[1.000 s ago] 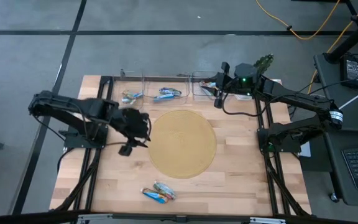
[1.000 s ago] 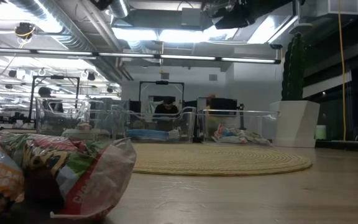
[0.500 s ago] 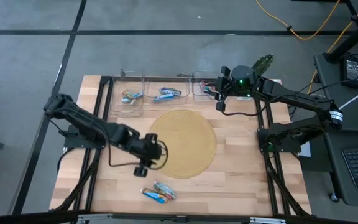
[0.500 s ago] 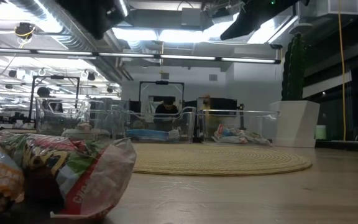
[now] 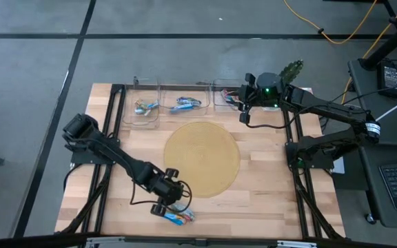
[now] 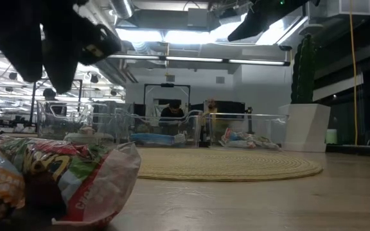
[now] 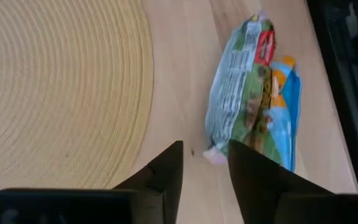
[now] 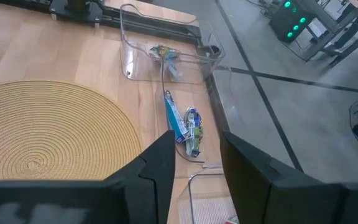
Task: Pick and place Granola Bars by type
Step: Put the red granola bar into the right transparent bin
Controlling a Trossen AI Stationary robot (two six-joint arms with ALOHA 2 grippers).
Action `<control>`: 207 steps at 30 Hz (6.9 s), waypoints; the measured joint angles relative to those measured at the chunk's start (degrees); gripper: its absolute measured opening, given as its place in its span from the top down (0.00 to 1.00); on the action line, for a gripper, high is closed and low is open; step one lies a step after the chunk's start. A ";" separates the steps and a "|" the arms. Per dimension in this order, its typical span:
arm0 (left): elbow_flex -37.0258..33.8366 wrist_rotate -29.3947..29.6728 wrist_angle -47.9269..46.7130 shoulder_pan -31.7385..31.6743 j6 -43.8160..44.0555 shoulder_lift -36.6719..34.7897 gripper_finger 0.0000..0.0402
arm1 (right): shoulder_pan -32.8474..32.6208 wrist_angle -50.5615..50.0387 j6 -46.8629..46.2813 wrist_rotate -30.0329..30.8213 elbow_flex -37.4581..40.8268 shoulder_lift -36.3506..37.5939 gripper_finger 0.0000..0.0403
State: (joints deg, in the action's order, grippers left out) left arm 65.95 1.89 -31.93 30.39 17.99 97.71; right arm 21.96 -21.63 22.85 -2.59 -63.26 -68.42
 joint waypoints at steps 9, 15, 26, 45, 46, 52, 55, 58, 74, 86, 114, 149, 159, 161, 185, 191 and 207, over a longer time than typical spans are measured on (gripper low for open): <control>0.00 0.04 3.87 0.05 0.74 1.03 0.52 | -0.02 0.00 0.02 0.00 0.00 0.00 0.67; 0.00 0.12 4.03 1.58 0.79 2.01 0.46 | -0.01 -0.05 -0.02 0.00 0.00 0.00 0.67; 0.00 0.42 5.73 3.21 0.38 7.65 0.45 | -0.02 -0.85 -0.02 -0.01 0.02 0.00 0.67; 0.01 1.37 7.81 3.12 7.78 10.99 0.80 | 0.00 -0.92 0.06 0.00 0.02 0.00 0.67; 0.08 0.97 7.71 3.06 8.20 10.99 0.85 | 0.00 -0.92 -0.02 0.00 0.02 0.00 0.67; 1.50 -0.07 5.00 2.25 8.70 8.79 0.97 | -0.01 -0.92 -0.04 0.00 0.02 0.00 0.68; 1.75 0.39 -1.00 1.67 7.39 5.62 0.97 | 0.00 -0.92 -0.06 0.00 0.02 0.00 0.68; 1.77 3.10 -7.43 0.77 7.35 0.75 0.98 | 0.00 -0.95 -0.07 0.00 0.02 0.00 0.68; 1.84 35.60 -13.41 -11.57 8.45 -28.44 0.99 | 0.00 0.67 -4.63 -7.01 0.09 0.00 0.68; 1.84 33.66 -5.06 -23.11 -11.36 -35.81 0.99 | -1.52 21.49 -16.50 -15.28 0.09 -4.08 0.47; 1.84 23.48 5.46 -42.28 -32.19 -36.48 0.99 | -10.54 25.51 -14.88 -4.32 -18.03 -24.40 0.17; 1.84 14.89 4.14 -42.07 -35.22 -36.61 0.88 | -10.67 25.31 -16.82 2.02 -19.45 -25.66 0.89; 4.49 17.05 0.34 -42.05 -34.80 -41.09 0.69 | -9.27 18.56 -17.39 9.17 -19.45 -21.81 0.90; 4.83 19.68 0.12 -42.07 -34.42 -41.90 0.66 | -7.99 14.34 -16.66 11.87 -19.45 -19.28 0.91; 4.81 28.59 1.24 -46.42 -21.73 -37.27 0.64 | 5.53 -16.75 -16.32 4.65 -19.79 -3.96 0.91; 4.83 28.48 2.82 -46.42 -21.62 -35.63 0.64 | 11.02 -25.39 -10.77 1.01 -31.80 -7.94 0.92; 4.82 26.69 5.40 -46.25 -18.54 -33.04 0.64 | 23.22 -35.90 -4.13 -4.97 -30.68 -16.05 0.91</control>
State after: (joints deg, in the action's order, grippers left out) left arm 70.77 28.58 -26.52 -15.86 -0.55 64.68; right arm 45.17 -57.53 18.72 -7.56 -93.94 -84.48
